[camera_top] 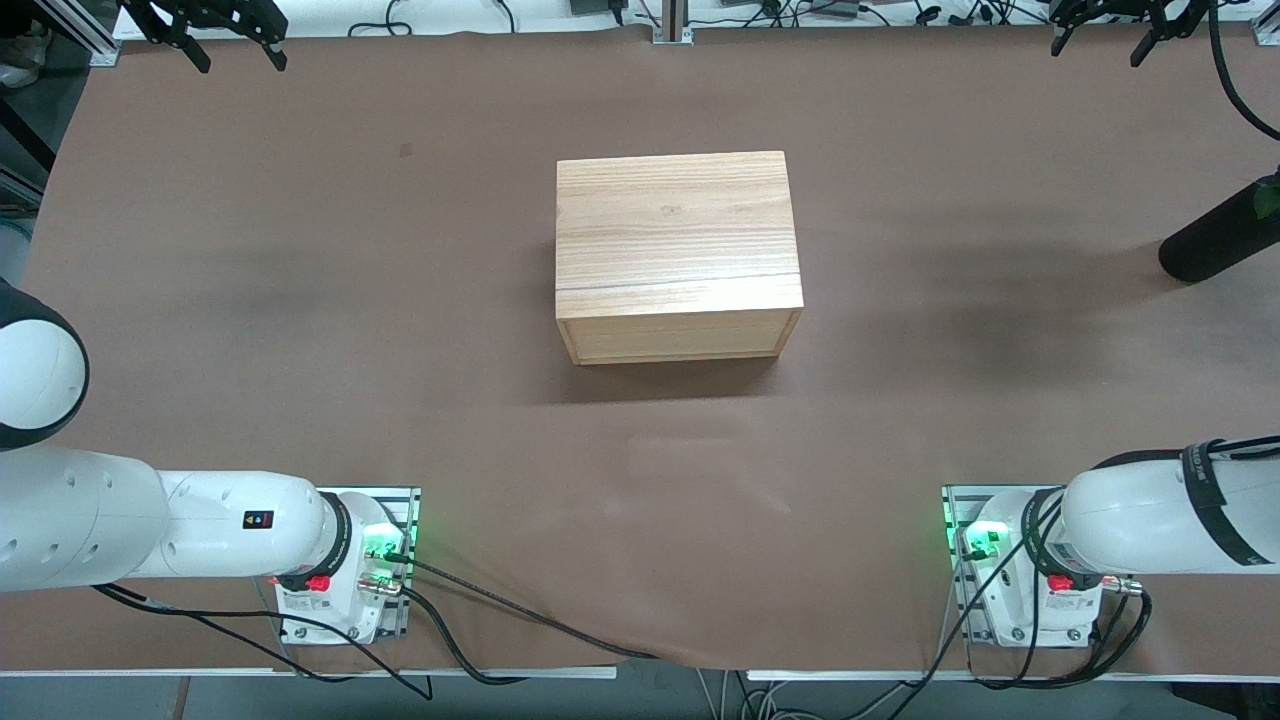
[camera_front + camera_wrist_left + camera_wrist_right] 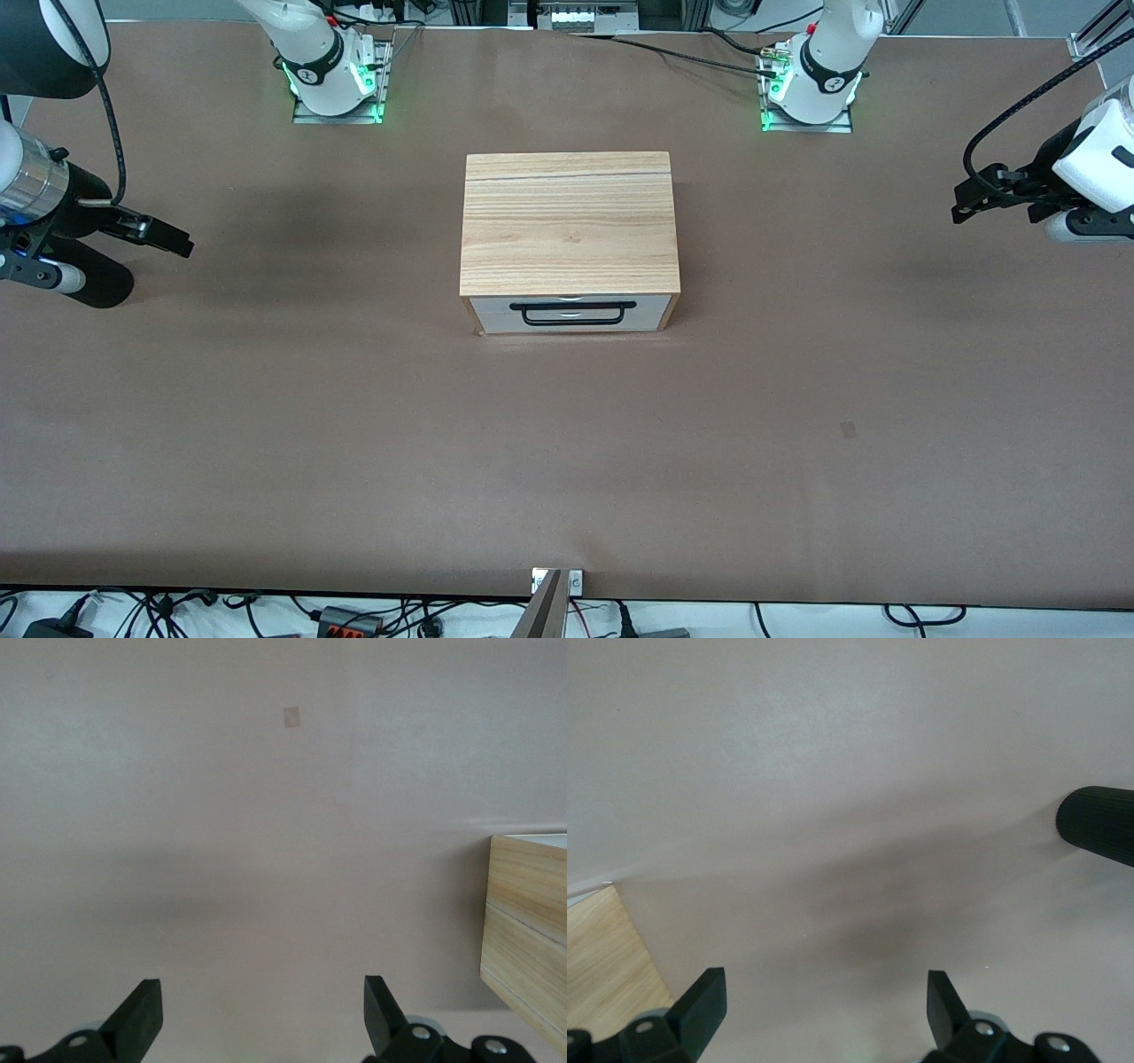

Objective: Pull top drawer with both arms simultaneously

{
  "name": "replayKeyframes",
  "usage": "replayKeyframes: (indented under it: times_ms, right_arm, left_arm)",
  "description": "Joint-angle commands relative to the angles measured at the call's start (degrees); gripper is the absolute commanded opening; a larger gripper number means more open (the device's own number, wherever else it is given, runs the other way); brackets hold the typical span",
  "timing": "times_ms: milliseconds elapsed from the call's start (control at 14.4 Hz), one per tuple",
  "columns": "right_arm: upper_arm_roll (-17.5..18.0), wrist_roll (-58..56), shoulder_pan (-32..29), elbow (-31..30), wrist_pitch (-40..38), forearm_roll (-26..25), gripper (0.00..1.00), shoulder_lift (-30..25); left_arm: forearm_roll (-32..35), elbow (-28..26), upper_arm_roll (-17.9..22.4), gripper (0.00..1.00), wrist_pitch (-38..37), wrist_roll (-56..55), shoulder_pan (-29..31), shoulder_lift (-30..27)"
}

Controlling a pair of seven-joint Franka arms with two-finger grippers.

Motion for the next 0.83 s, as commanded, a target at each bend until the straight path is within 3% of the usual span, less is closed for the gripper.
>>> replayKeyframes:
  times_ms: [0, 486, 764]
  right_arm:
    - [0.3, 0.0, 0.0, -0.4, -0.1, -0.7, 1.0, -0.5]
    - [0.3, 0.0, 0.0, -0.4, -0.1, -0.7, 1.0, -0.6]
    - [0.3, 0.0, 0.0, -0.4, -0.1, -0.7, 1.0, -0.6]
  left_arm:
    - [0.8, 1.2, -0.1, 1.0, -1.0, 0.8, -0.1, 0.2]
    - [0.5, 1.2, -0.1, 1.0, -1.4, 0.2, 0.2, 0.6]
    - [-0.5, 1.3, -0.2, 1.0, -6.1, 0.7, -0.3, 2.4]
